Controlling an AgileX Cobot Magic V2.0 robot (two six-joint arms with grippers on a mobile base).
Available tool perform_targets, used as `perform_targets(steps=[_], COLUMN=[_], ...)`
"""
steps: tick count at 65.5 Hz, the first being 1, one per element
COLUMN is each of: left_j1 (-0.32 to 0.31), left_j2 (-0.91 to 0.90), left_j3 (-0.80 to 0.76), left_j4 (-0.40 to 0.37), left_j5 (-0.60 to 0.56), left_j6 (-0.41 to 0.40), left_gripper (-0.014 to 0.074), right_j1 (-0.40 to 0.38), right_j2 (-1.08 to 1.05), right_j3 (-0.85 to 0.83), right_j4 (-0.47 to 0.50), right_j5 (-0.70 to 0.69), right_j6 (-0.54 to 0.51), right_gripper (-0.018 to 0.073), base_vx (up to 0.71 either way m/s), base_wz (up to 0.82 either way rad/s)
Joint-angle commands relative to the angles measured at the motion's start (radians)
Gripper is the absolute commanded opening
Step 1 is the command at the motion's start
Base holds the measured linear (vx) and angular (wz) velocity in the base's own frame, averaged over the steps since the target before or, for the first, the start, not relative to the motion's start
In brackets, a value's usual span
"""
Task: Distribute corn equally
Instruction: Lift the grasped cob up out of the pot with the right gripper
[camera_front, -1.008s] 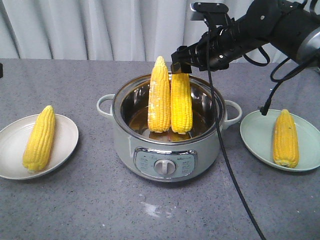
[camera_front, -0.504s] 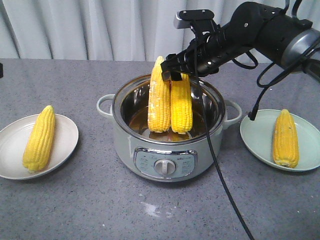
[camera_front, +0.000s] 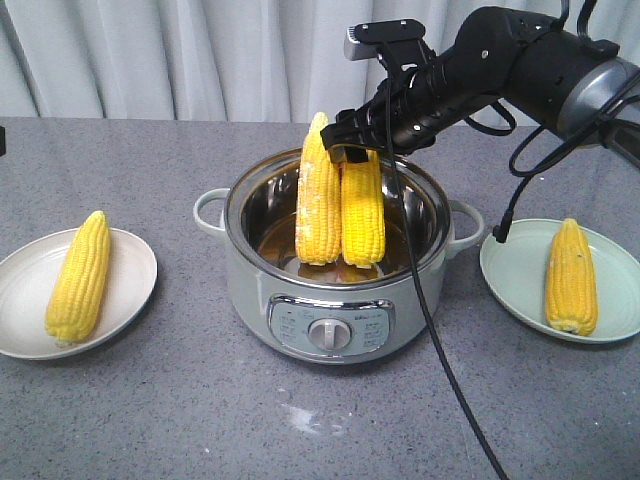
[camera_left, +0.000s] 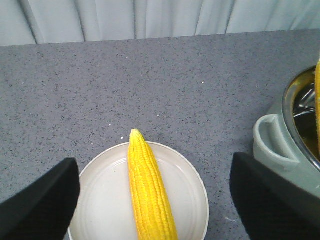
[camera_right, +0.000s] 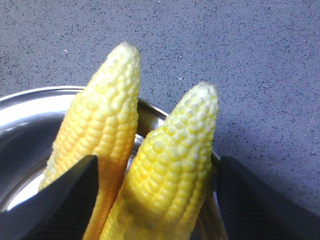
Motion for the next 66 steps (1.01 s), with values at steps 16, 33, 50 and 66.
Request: perform_targets(steps=[16,33,50,66], left_j1=[0.001,0.001,0.001,0.001], left_j2=[-0.016,-0.016,-0.016,-0.016], left_j3=[-0.024,-0.024,-0.024,-0.024], left_j4=[-0.007,-0.006,-0.007,-0.007], left_j5=[-0.076,-0.076,-0.075,-0.075], left_j6=[-0.011,-0.011,-0.011,-0.011], left_gripper=[0.0590,0.0590,0.0590,0.0590], right_j1=[-0.002,-0.002,-0.003,-0.005], right_j2=[-0.012,-0.023,-0.109,-0.255], right_j3=[-0.035,-0.035,-0.035,-0.035], right_j4=[0.000,-0.002,-0.020,-0.181], right_j5=[-0.038,-0.025,0.037,0.149], right_j6=[0.030,0.034,0.037,0.115], right_gripper=[0.0368,0.0112,0.0064,0.0066], base_vx=[0.00,0.00,0.00,0.00], base_wz=[0.00,0.00,0.00,0.00])
